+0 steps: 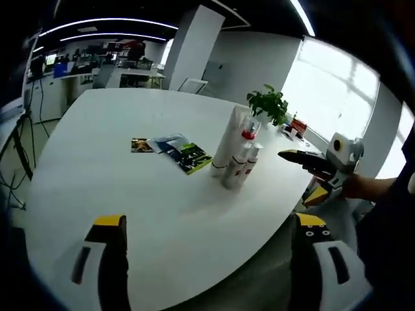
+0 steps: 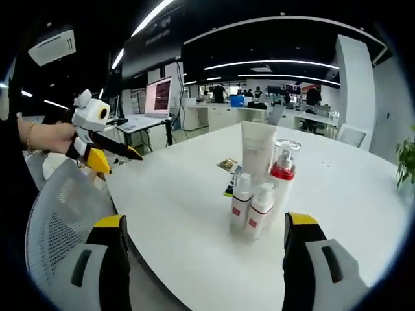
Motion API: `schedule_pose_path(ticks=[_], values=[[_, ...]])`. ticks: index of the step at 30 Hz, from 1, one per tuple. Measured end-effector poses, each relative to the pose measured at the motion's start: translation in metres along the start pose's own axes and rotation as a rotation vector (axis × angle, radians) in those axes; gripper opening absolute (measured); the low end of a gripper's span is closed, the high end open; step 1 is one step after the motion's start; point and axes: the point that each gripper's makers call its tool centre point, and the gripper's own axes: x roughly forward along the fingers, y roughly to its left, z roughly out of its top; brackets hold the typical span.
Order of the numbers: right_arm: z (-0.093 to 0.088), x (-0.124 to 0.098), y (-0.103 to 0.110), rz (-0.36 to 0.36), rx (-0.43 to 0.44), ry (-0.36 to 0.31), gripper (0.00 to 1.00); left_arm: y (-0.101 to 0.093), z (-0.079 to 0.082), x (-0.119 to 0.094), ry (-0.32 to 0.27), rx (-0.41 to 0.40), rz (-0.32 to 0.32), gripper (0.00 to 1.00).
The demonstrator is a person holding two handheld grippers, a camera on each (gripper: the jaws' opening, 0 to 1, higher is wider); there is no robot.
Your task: Arrange the skincare products in the storage area until every visible bottle or jar stands upright without overlapping.
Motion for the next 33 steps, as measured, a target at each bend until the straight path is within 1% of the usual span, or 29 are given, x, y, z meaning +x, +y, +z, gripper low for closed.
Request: schedule_pose_path(ticks=[6, 8, 10, 12, 13, 15, 20, 25, 27, 29, 31, 33], values=[[-0.001, 0.0, 0.0, -0.002, 0.005, 0.008, 1.0, 0.003, 0.016, 0.018, -0.015, -0.011, 0.031, 0.99], [-0.002, 0.0, 0.0, -0.002, 0.012, 0.01, 0.99, 0.01, 0.018, 0.026, 0.004, -0.003, 0.06, 0.98], [-0.004, 0.0, 0.0, -0.003, 0.012, 0.015, 0.97, 0.015, 0.021, 0.034, 0.018, 0.033, 0.077, 0.98], [-0.004, 0.0, -0.001, -0.004, 0.016, 0.019, 0.97, 0.011, 0.024, 0.043, 0.033, 0.053, 0.066, 0.98], [-0.005, 0.0, -0.001, -0.006, 0.018, 0.02, 0.98, 0.009, 0.025, 0.049, 0.044, 0.063, 0.05, 0.98], [-0.005, 0.0, -0.003, -0.013, 0.023, 0.019, 0.97, 0.01, 0.027, 0.058, 0.058, 0.078, 0.041, 0.98], [-0.007, 0.0, -0.007, -0.033, 0.039, 0.022, 0.98, 0.017, 0.034, 0.076, 0.079, 0.1, 0.041, 0.96], [-0.008, 0.0, -0.012, -0.052, 0.057, 0.025, 0.97, 0.032, 0.045, 0.094, 0.09, 0.12, 0.067, 0.94], [-0.009, 0.0, -0.014, -0.058, 0.064, 0.028, 0.97, 0.037, 0.046, 0.101, 0.102, 0.152, 0.07, 0.94], [-0.009, 0.0, -0.016, -0.064, 0.069, 0.027, 0.97, 0.043, 0.046, 0.11, 0.128, 0.194, 0.061, 0.94], [-0.009, -0.001, -0.018, -0.074, 0.077, 0.026, 0.97, 0.044, 0.048, 0.116, 0.143, 0.24, 0.045, 0.94], [-0.009, -0.002, -0.02, -0.085, 0.086, 0.024, 0.96, 0.048, 0.049, 0.123, 0.15, 0.266, 0.031, 0.94]])
